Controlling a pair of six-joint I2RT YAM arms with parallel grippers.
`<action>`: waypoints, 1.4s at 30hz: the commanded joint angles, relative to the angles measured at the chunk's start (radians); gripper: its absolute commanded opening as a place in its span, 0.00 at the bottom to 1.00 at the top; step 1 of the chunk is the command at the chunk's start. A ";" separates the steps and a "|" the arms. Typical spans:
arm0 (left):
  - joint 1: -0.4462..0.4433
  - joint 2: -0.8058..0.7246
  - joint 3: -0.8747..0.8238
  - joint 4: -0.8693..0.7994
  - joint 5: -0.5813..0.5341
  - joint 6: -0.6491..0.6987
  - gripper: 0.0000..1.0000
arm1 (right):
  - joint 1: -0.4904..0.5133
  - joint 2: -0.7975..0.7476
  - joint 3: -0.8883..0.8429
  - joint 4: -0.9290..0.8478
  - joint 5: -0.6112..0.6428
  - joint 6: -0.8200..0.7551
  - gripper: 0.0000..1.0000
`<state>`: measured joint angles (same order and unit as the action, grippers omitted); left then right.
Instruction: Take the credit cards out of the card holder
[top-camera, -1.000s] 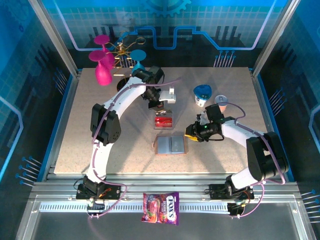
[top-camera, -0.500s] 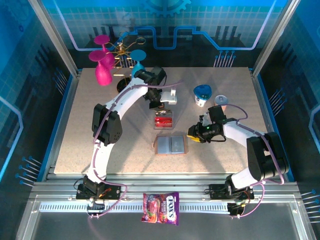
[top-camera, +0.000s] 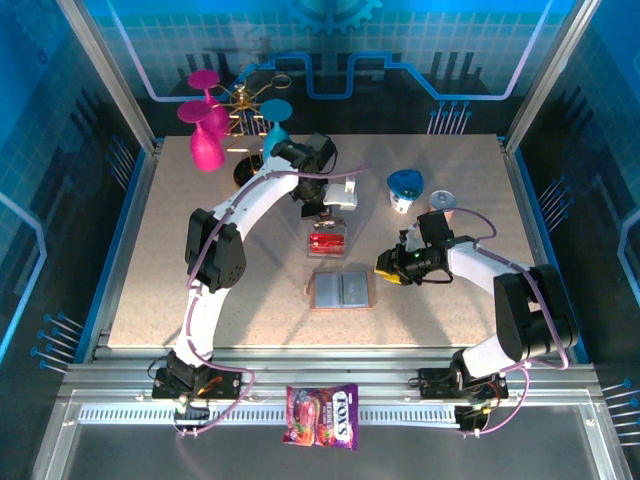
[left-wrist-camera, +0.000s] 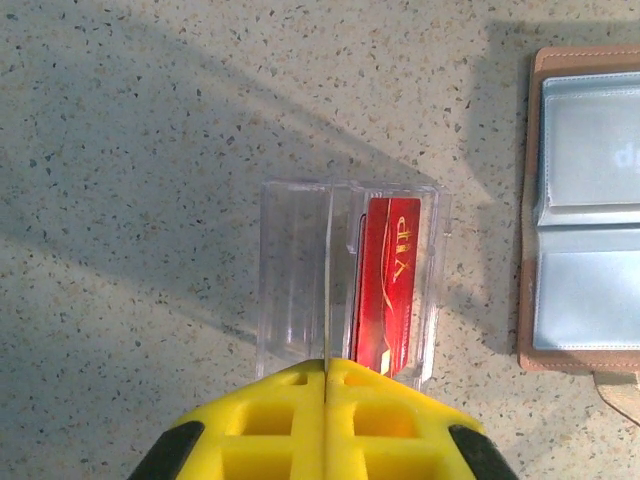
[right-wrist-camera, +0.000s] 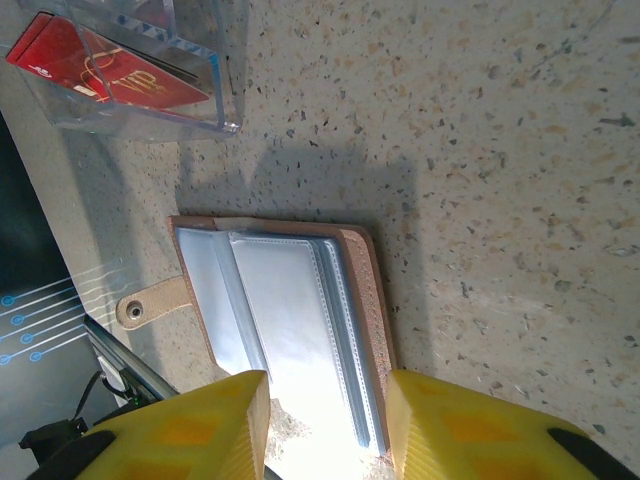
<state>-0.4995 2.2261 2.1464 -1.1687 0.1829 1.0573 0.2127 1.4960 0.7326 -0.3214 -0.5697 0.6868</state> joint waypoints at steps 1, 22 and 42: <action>-0.002 -0.040 0.021 0.010 -0.011 0.035 0.00 | -0.017 -0.017 0.007 -0.017 -0.027 -0.016 0.37; 0.009 0.010 -0.064 0.009 0.016 0.011 0.00 | -0.018 -0.029 0.016 -0.041 -0.022 -0.023 0.37; -0.003 0.038 -0.056 -0.050 0.032 -0.022 0.03 | -0.018 -0.032 0.012 -0.037 -0.023 -0.023 0.37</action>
<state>-0.4950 2.2570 2.0895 -1.1885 0.1799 1.0458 0.2123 1.4837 0.7330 -0.3405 -0.5697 0.6788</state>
